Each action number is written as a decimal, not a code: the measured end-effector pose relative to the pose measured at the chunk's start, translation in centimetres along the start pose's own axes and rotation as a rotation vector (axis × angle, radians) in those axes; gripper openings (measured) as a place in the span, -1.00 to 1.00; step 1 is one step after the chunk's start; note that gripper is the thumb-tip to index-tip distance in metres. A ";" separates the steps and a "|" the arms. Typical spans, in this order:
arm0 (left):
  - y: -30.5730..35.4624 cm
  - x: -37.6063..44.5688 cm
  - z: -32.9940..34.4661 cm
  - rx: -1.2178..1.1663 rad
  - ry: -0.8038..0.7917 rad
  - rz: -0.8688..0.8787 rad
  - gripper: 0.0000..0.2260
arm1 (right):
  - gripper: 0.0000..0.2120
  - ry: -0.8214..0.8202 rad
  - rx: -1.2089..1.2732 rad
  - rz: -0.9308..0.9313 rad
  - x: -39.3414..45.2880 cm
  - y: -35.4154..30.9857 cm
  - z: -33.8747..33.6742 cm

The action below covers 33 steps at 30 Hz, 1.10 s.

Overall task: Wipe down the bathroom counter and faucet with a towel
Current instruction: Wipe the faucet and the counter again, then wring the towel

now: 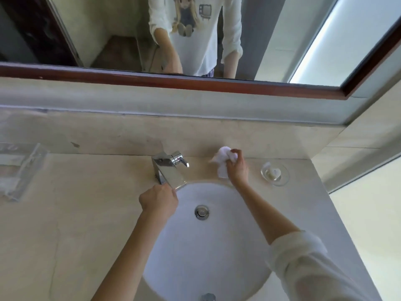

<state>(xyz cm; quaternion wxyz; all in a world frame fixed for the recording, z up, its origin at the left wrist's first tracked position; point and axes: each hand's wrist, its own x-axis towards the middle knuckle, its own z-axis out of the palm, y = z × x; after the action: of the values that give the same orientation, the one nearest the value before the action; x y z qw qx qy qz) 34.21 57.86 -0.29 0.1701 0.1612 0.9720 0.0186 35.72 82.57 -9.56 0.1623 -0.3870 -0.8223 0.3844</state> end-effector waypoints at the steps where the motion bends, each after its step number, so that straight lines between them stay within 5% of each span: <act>1: -0.1 0.3 0.0 -0.013 0.007 -0.014 -0.68 | -0.64 -0.023 -0.056 0.029 0.8 -0.1 1.8; 6: -1.4 1.5 0.7 -0.034 0.018 -0.077 -0.70 | -0.48 -0.030 -0.334 0.030 0.7 0.3 8.7; 12: -3.6 2.3 1.4 -0.095 0.060 -0.128 -0.77 | -0.64 -0.163 -0.348 -0.469 -1.3 -4.3 13.1; 20: -4.6 2.5 1.7 -0.140 0.068 -0.144 -0.78 | -0.64 -0.866 -0.403 -0.498 -6.4 0.4 5.0; 22: -4.3 2.6 1.7 -0.147 0.082 -0.141 -0.77 | -0.64 -0.750 -0.224 -0.350 -5.8 1.1 2.5; 27: -3.7 2.7 1.9 -0.155 0.079 -0.139 -0.78 | -0.62 -0.131 0.031 -0.071 0.6 0.0 2.1; 33: -4.7 1.8 3.1 -0.196 0.050 -0.167 -0.77 | -0.61 0.000 -0.397 0.028 1.5 -1.3 10.8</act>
<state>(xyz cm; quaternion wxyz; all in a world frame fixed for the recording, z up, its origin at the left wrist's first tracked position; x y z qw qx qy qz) 32.19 53.94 -4.27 0.1617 0.0618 0.9795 0.1035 28.02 77.72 -15.67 0.0774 -0.4226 -0.8765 0.2171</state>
